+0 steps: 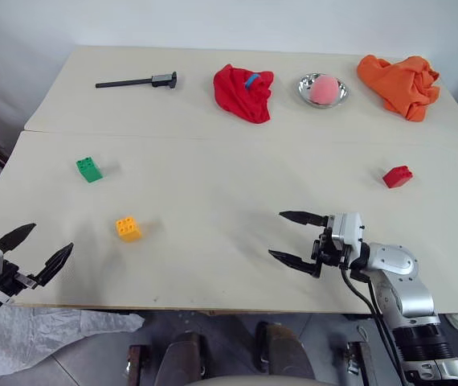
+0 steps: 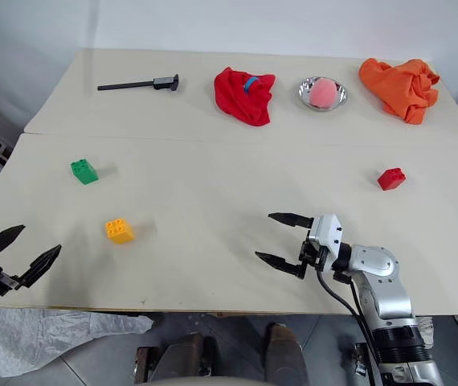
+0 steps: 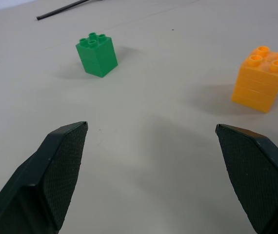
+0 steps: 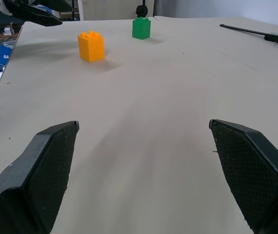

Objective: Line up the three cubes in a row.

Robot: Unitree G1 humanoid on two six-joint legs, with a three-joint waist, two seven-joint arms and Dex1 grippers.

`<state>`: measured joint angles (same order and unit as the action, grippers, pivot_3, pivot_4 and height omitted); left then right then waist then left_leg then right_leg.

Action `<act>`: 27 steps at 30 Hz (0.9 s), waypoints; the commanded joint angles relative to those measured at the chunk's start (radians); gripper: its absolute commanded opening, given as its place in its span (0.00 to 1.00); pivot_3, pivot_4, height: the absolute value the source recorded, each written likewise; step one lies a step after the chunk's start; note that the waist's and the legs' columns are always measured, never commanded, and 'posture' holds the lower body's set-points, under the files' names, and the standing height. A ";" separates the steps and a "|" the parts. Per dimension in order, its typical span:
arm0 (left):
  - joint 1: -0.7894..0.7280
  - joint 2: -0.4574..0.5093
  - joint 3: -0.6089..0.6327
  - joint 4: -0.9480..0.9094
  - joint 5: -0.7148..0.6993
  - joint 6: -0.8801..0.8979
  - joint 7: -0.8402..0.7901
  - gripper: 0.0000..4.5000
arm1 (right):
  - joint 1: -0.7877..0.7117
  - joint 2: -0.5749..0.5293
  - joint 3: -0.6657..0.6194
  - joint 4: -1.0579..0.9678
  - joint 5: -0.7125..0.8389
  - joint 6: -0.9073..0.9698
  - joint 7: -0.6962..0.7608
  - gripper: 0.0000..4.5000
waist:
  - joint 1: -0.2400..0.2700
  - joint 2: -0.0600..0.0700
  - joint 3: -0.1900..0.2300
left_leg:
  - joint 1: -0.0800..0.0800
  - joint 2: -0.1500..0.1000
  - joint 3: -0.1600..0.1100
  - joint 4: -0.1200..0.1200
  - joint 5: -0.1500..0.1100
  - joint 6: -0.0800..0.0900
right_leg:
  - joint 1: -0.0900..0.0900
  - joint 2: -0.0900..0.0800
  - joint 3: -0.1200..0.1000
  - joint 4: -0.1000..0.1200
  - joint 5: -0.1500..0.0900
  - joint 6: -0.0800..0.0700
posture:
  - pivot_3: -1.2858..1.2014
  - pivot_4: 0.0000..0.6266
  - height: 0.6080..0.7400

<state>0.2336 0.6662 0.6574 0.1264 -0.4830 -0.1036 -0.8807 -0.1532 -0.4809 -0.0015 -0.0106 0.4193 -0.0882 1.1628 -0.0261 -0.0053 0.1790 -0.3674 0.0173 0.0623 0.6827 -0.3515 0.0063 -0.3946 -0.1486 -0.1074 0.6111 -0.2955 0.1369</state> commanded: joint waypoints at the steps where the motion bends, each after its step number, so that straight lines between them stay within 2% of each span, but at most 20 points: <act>1: -0.005 -0.011 0.029 -0.127 -0.110 0.134 0.073 0.99 | -0.007 0.001 -0.022 -0.018 0.012 -0.014 -0.025 1.00 | 0.000 0.000 0.000 | 0.000 0.000 0.000 0.000 0.000 0.000 | 0.000 0.000 0.000 0.000 0.000 0.000 | 0.52 0.24 1.00; 4: 0.027 0.031 -0.021 -0.251 -0.147 0.223 0.001 0.99 | 0.003 0.008 -0.064 -0.046 0.044 0.015 -0.085 1.00 | 0.001 0.000 0.000 | 0.000 0.004 -0.003 0.000 0.000 0.000 | 0.000 0.000 0.000 0.000 0.000 0.000 | 0.52 0.24 1.00; 7: 0.012 0.057 -0.039 -0.374 -0.267 0.330 -0.046 0.99 | 0.040 -0.018 -0.138 -0.118 0.152 0.114 -0.125 1.00 | 0.004 0.000 0.000 | 0.000 0.004 -0.004 0.000 0.000 0.000 | 0.000 -0.001 0.001 0.000 0.000 0.000 | 0.52 0.24 1.00; 11: -0.050 0.135 -0.227 -0.454 -0.157 0.296 -0.167 0.99 | 0.125 -0.054 -0.299 -0.164 0.163 0.112 -0.225 1.00 | 0.023 0.001 0.000 | 0.000 0.003 -0.004 0.000 0.000 0.000 | 0.000 0.000 0.001 0.000 0.000 0.000 | 0.52 0.24 1.00; 13: -0.120 0.144 -0.321 -0.463 -0.116 0.280 -0.187 0.99 | 0.176 -0.075 -0.380 -0.138 0.147 0.089 -0.252 1.00 | 0.027 0.002 -0.001 | 0.000 -0.002 0.000 0.000 0.000 0.000 | 0.000 0.000 0.001 -0.001 0.000 0.000 | 0.52 0.24 1.00; 17: -0.305 0.056 -0.498 -0.434 -0.081 0.291 -0.164 0.99 | 0.267 -0.059 -0.500 -0.030 0.128 0.021 -0.297 1.00 | 0.034 0.002 -0.001 | -0.001 -0.002 0.003 0.000 0.000 0.000 | 0.001 0.001 0.001 -0.001 0.000 0.000 | 0.52 0.24 1.00; 20: -0.363 0.013 -0.614 -0.398 -0.022 0.273 -0.202 0.99 | 0.295 -0.045 -0.531 0.042 0.102 -0.032 -0.322 1.00 | 0.023 0.002 -0.001 | 0.000 -0.002 0.005 0.000 0.000 0.000 | 0.001 0.001 0.001 -0.001 0.000 0.000 | 0.52 0.24 1.00; 24: -0.420 -0.035 -0.637 -0.351 -0.056 0.336 -0.181 0.99 | 0.252 -0.046 -0.513 0.071 0.081 -0.008 -0.388 1.00 | 0.003 0.003 -0.001 | 0.001 -0.001 0.007 0.000 0.001 0.000 | 0.001 0.002 0.002 0.000 0.000 0.000 | 0.52 0.24 1.00; 27: -0.434 -0.033 -0.653 -0.320 -0.017 0.313 -0.205 0.99 | 0.152 -0.071 -0.465 0.073 0.024 0.094 -0.500 1.00 | -0.004 0.003 -0.001 | 0.002 0.000 0.006 0.000 0.002 -0.001 | 0.001 0.002 0.002 0.001 0.000 0.000 | 0.52 0.24 1.00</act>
<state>-0.1955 0.6292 0.0034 -0.1915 -0.5089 0.2279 -1.0719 0.0512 -0.5230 -0.4869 0.0839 0.4773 -0.0528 0.7385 -0.0300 -0.0021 0.1776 -0.3641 0.0173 0.0675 0.6830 -0.3495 0.0053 -0.3937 -0.1468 -0.1039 0.6132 -0.2955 0.1371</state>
